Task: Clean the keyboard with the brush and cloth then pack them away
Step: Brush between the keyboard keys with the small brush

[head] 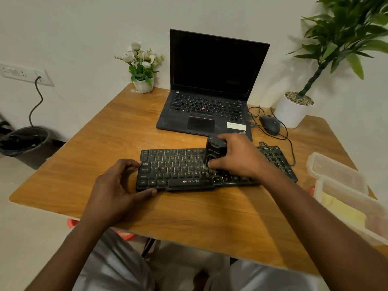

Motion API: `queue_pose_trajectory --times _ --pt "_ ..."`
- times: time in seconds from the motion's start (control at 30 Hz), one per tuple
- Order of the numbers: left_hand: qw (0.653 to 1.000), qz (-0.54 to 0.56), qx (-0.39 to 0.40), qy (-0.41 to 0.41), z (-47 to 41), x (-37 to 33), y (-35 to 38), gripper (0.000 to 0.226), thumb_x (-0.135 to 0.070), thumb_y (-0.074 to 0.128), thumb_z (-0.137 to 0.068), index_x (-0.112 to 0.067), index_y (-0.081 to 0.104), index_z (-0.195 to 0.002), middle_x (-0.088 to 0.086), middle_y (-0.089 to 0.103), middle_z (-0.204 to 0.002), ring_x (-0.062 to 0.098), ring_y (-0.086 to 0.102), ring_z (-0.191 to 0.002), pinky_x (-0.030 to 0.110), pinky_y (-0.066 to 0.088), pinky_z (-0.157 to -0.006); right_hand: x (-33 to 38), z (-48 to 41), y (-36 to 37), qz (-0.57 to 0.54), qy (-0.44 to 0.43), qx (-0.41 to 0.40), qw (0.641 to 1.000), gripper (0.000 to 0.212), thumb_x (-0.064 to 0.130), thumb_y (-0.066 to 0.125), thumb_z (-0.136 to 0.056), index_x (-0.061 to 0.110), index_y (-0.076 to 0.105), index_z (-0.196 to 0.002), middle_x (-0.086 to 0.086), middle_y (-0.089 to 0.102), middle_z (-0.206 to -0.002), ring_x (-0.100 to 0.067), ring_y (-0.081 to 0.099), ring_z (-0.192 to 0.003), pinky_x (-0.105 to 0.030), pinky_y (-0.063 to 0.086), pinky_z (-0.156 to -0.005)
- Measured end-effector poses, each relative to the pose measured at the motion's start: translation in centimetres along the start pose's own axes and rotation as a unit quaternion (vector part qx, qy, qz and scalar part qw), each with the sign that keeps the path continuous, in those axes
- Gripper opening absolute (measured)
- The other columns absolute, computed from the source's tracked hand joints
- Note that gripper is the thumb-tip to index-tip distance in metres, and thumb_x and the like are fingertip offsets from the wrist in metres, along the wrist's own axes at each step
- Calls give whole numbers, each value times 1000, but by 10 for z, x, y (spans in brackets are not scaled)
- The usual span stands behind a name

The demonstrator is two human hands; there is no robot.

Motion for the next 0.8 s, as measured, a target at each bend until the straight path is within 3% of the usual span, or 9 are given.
queue_pose_trajectory --times 0.1,0.3,0.43,0.67,0.8 --pt "1000 -2 1 1 0 -2 -1 79 -54 94 -53 -39 57 -120 -22 64 -117 -4 60 -109 28 53 -89 2 -5 -1 -1 -1 -20 1000 51 23 91 -79 17 67 -124 4 73 -105 -10 71 -89 -25 59 -70" --pt "1000 -1 2 -3 1 -3 -1 78 -51 95 -54 -38 57 -121 -23 63 -117 -10 57 -106 19 47 -84 24 -7 18 6 -39 10 999 47 25 91 -78 18 69 -119 5 74 -103 -10 70 -92 -38 63 -84" --pt "1000 -1 4 -1 0 -1 0 79 -53 94 -53 -38 57 -121 -17 66 -122 0 61 -111 21 49 -85 18 -4 13 23 -45 56 997 46 26 92 -77 22 70 -117 7 76 -102 -7 70 -92 -36 62 -83" --pt "1000 -4 2 2 0 1 0 80 -57 93 -52 -40 56 -121 -15 66 -123 6 62 -113 32 55 -92 14 -15 8 48 -46 24 997 53 27 92 -78 21 68 -125 7 75 -105 -6 71 -89 -33 63 -81" --pt "1000 -1 1 2 0 1 -1 81 -58 92 -51 -40 56 -121 -15 66 -123 6 62 -112 33 55 -92 23 -13 16 40 -61 49 996 48 26 91 -78 21 69 -120 8 75 -104 -6 69 -90 -34 61 -82"
Point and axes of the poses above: each hand's wrist, its own z-axis away from the middle knuckle, its own y-axis out of the palm, x = y × z, the point moved 2 cm from there along -z, towards the middle knuckle
